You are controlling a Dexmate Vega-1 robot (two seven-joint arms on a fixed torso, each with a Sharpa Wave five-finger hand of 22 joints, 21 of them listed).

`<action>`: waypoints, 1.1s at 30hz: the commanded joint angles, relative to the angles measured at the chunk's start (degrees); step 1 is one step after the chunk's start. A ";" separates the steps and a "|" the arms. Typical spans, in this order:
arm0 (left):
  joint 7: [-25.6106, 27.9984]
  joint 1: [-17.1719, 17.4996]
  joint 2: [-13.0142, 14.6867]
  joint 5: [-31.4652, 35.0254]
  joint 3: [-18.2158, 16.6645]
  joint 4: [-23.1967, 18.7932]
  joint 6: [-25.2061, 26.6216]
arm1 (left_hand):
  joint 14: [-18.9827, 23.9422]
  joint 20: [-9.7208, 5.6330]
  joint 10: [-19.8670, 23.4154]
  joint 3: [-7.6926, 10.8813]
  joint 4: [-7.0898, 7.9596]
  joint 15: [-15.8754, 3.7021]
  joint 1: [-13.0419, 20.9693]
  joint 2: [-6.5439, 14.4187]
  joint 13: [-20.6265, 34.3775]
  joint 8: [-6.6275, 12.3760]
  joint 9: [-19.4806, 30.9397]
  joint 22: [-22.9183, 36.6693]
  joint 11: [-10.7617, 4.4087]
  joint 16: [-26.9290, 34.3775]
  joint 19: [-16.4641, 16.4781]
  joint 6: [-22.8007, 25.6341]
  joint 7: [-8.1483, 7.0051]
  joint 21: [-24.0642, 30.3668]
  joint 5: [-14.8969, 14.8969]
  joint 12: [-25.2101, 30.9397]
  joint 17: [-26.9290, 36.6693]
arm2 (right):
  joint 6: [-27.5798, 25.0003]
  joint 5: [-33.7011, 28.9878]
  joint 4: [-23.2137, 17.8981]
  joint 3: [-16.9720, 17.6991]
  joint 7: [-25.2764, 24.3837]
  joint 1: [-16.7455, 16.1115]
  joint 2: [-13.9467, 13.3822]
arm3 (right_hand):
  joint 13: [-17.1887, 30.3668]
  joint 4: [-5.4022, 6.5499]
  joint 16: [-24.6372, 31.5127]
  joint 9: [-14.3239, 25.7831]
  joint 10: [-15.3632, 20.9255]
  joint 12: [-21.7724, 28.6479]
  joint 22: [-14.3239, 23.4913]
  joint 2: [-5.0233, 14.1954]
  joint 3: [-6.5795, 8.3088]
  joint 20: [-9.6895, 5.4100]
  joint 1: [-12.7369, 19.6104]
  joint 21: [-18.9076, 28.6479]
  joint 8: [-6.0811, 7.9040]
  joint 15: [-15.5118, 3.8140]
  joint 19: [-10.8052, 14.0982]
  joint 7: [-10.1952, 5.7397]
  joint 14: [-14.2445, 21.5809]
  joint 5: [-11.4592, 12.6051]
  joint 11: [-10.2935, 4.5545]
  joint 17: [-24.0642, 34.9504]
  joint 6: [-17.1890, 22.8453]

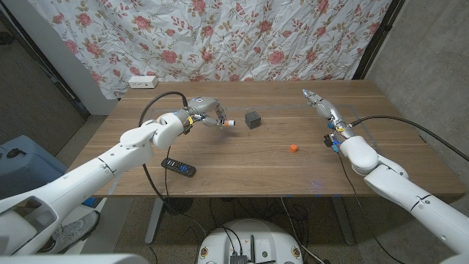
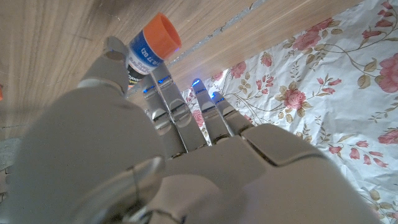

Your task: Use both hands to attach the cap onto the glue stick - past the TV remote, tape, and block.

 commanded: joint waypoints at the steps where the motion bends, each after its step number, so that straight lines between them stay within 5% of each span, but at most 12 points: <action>1: 1.67 0.00 -2.25 -2.96 0.56 0.98 0.36 | -0.13 -2.41 2.77 -0.13 -0.02 -8.79 0.79 2.27 0.45 -0.30 0.54 0.16 -2.78 -0.07 -0.23 5.29 -0.52 -0.26 0.27 -0.03 0.02 | -4.01 -7.58 -5.40 1.02 -2.83 -3.25 -3.91 | 0.35 -0.57 0.40 0.08 0.52 0.18 0.10 -0.79 0.22 -0.10 0.25 0.27 -0.22 -0.05 0.34 -0.74 0.51 -0.23 -0.17 0.02 -0.64; 19: 5.94 3.20 -4.38 -5.88 -0.51 -2.09 4.94 | -0.43 -2.43 2.47 -0.38 0.15 -8.62 0.50 2.49 0.45 -0.65 0.53 0.16 -2.76 -0.05 -0.38 5.32 -0.38 -0.19 0.25 -0.23 0.06 | -11.69 -16.10 -13.53 3.31 -0.87 -8.04 -11.83 | 0.64 -3.37 -0.55 0.27 -1.21 -0.34 0.18 -2.20 0.61 1.86 2.82 0.19 -0.06 0.53 -0.52 -1.84 -2.25 -0.52 -1.38 -0.44 -3.77; 33: 8.17 3.37 -5.60 -7.31 -0.60 -3.14 6.07 | -0.55 -2.27 2.40 -0.54 0.23 -8.61 0.31 2.72 0.46 -0.80 0.52 0.16 -2.75 0.00 -0.39 5.69 -0.11 -0.11 0.25 -0.30 0.08 | -19.77 -18.90 -20.89 4.05 7.62 -8.47 -18.65 | 0.99 -6.30 -0.67 0.56 -1.49 -0.32 0.21 -3.19 2.15 3.09 7.96 -0.03 0.60 1.09 -1.84 -1.13 -3.34 -1.10 -1.20 -0.80 -4.96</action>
